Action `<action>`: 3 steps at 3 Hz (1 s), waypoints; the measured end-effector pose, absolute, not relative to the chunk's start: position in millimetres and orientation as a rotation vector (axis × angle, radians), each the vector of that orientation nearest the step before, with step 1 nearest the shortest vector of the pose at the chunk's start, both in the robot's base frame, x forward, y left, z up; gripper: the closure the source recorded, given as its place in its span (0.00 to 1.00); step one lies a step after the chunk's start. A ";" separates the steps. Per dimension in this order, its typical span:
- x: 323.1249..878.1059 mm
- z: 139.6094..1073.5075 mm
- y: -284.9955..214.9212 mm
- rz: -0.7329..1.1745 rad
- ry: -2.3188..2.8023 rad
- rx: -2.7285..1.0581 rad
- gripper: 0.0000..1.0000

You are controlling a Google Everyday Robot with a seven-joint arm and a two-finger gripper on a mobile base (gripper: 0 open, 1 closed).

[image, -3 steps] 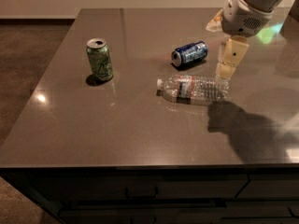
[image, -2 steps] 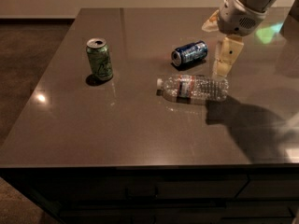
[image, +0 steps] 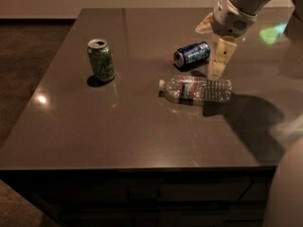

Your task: Place pepsi can upright

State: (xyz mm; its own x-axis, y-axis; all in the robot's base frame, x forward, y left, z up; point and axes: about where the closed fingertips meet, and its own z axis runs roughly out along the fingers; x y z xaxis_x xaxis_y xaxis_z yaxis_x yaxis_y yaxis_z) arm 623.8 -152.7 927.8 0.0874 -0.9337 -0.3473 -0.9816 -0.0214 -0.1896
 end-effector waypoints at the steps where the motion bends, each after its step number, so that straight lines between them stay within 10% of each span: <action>1: 635.1 919.9 -148.2 0.181 1.864 -2.021 0.00; 3: 672.9 923.7 -146.8 0.069 1.821 -2.058 0.00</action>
Offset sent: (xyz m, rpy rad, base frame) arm 0.0431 -0.0008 -0.0007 -0.0630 -0.0117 0.0748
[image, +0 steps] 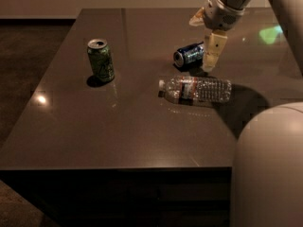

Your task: Place pepsi can upright

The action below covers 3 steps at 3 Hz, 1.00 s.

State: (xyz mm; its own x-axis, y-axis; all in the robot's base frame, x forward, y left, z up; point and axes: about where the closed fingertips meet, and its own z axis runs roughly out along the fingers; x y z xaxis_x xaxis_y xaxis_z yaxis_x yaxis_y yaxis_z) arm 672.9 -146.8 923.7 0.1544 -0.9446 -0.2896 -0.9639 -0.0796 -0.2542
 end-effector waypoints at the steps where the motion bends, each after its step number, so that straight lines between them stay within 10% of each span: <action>1: 684.2 926.0 -147.1 0.010 1.809 -2.085 0.00; 3: 702.3 922.2 -142.9 -0.121 1.763 -2.163 0.00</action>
Offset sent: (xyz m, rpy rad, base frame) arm 0.0187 -0.0069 0.0035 -0.1583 -0.0490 0.0532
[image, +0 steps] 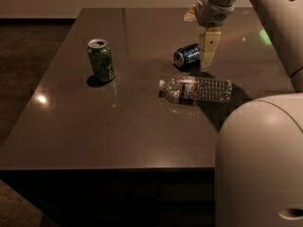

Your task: Place pepsi can upright

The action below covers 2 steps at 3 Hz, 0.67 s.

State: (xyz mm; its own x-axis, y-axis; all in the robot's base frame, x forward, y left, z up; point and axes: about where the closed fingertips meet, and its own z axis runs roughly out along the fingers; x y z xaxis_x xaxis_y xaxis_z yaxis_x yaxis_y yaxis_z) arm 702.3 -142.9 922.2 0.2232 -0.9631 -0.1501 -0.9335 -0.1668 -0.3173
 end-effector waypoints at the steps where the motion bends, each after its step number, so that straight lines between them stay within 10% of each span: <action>1: 711.1 913.2 -143.7 -0.189 1.749 -2.229 0.00; 2: 721.9 899.3 -149.4 -0.245 1.725 -2.336 0.00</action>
Offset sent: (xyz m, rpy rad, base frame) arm 0.0235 -0.0184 -0.0225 -0.2439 0.0335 0.1077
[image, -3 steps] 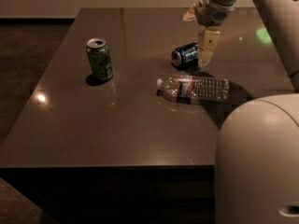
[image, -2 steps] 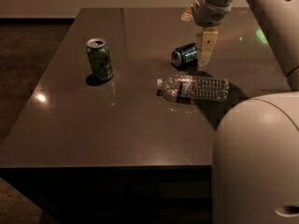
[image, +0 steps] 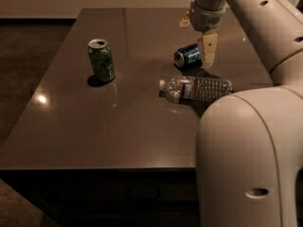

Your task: Place pepsi can upright

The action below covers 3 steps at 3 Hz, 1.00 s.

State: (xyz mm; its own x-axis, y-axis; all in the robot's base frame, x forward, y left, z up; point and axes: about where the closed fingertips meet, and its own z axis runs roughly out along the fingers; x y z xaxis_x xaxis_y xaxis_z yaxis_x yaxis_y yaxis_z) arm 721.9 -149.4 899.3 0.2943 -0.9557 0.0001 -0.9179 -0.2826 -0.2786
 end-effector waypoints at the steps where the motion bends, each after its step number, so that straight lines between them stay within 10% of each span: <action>1: 729.7 884.9 -153.8 -0.243 1.664 -2.445 0.00; 3: 733.8 869.2 -131.7 -0.167 1.452 -2.597 0.04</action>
Offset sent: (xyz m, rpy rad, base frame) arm -0.0054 -0.0007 -0.0144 -0.0551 0.1541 0.2659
